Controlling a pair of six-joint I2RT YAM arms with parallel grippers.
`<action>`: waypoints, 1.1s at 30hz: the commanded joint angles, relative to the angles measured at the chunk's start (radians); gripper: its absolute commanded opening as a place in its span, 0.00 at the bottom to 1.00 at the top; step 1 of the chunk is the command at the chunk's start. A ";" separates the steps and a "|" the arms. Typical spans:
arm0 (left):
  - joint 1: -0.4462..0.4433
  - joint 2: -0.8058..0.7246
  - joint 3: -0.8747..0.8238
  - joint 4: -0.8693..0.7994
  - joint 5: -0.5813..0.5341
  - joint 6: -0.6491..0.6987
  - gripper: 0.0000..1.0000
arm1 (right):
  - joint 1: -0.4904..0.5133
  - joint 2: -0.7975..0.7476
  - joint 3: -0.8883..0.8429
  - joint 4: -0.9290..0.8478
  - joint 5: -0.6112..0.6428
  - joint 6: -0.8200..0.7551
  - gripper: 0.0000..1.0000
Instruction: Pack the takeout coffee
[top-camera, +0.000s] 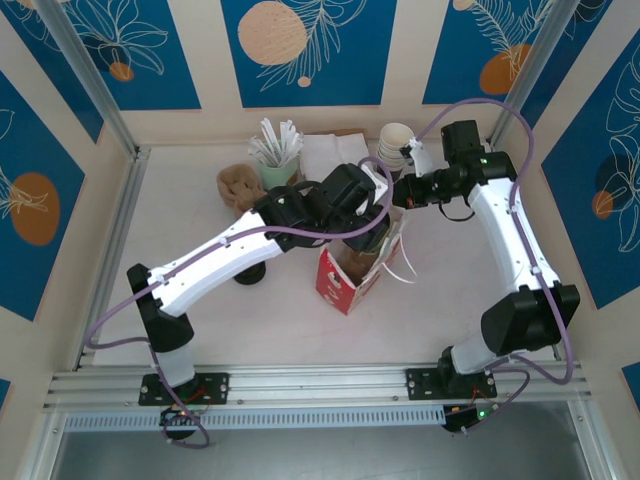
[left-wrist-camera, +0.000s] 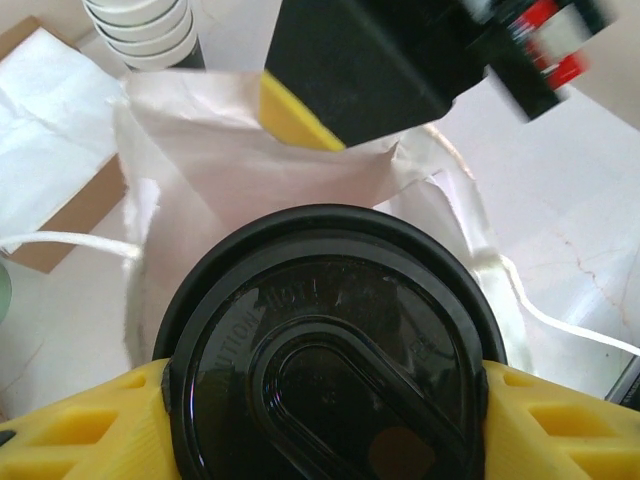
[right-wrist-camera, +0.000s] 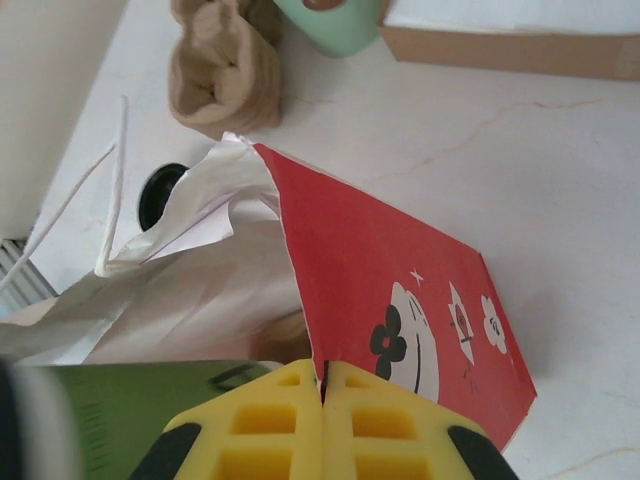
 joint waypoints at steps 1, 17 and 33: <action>-0.007 -0.028 -0.035 0.054 -0.021 0.019 0.62 | 0.013 -0.056 -0.028 0.064 -0.078 0.040 0.03; -0.007 0.013 -0.109 0.138 -0.084 0.039 0.62 | 0.053 -0.035 -0.011 0.064 -0.114 0.053 0.03; -0.008 0.048 -0.189 0.229 -0.155 0.071 0.61 | 0.066 -0.035 -0.029 0.076 -0.204 -0.021 0.04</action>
